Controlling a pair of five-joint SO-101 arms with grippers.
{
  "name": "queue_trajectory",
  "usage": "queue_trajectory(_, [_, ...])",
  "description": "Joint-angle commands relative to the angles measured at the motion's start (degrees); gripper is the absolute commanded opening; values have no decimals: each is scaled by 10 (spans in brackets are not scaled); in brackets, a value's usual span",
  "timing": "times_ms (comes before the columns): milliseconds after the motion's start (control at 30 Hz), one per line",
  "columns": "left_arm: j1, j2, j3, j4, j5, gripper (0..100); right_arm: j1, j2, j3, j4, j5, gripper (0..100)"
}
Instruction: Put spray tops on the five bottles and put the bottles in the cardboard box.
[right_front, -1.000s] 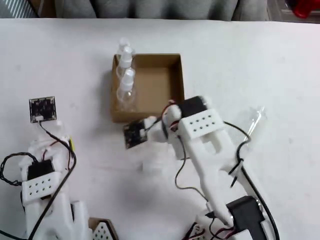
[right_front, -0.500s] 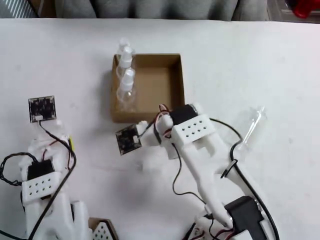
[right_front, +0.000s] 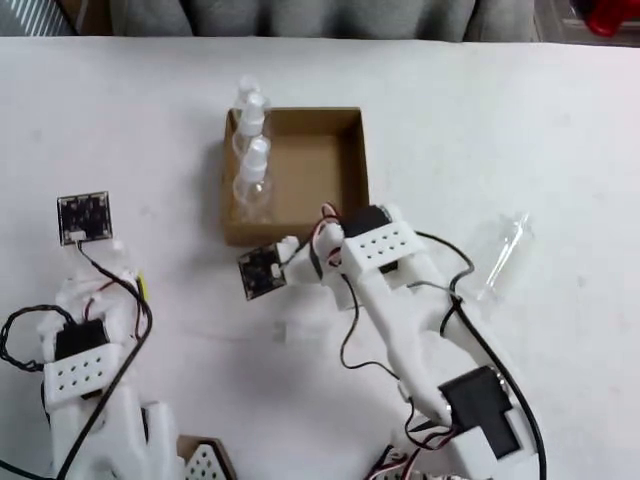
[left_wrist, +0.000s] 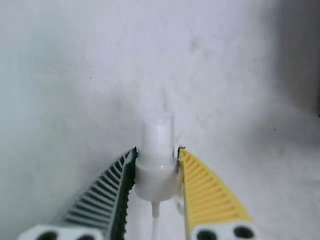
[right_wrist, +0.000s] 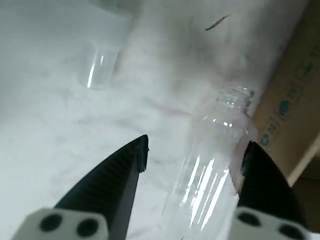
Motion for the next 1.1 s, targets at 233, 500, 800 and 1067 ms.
queue_trajectory(233, [7,-15,-4,-18,-8,24,14,36,-5,-6,4,262])
queue_trajectory(500, [8,-15,-4,-18,-8,24,51,4,-3,24,3,262])
queue_trajectory(800, [9,-15,-4,-18,-9,24,83,-6,-2,30,-4,265])
queue_trajectory(1067, [8,-14,-4,-18,-9,24,88,-6,-4,79,55,268])
